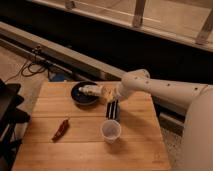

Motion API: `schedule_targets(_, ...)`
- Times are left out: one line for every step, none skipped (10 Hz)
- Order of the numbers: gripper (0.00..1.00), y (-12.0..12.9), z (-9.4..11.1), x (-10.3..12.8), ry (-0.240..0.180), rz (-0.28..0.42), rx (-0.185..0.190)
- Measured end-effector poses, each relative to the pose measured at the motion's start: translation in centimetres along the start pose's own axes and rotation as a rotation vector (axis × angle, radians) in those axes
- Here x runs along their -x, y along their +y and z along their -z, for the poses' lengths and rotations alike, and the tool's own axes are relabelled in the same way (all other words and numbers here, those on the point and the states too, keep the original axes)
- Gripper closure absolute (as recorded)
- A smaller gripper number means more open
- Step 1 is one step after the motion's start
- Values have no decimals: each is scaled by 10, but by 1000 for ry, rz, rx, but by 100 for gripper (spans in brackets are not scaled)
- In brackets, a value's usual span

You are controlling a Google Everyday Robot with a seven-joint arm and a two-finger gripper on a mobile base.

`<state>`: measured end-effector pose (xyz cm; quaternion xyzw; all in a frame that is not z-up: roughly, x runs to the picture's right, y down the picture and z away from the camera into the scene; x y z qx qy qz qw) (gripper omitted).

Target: Place the eraser on the white sponge

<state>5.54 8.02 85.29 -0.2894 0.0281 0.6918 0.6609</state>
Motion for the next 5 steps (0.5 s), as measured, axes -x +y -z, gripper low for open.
schedule_targets(32, -1, -1, -2, 5, -9, 3)
schedule_targets(28, -1, -1, -3, 9, -18, 3)
schedule_targets(27, -2, 0, -5, 11, -29, 1)
schedule_targets(27, -5, 2, -6, 9, -37, -4)
schedule_targets(27, -7, 6, -7, 3, -46, -9)
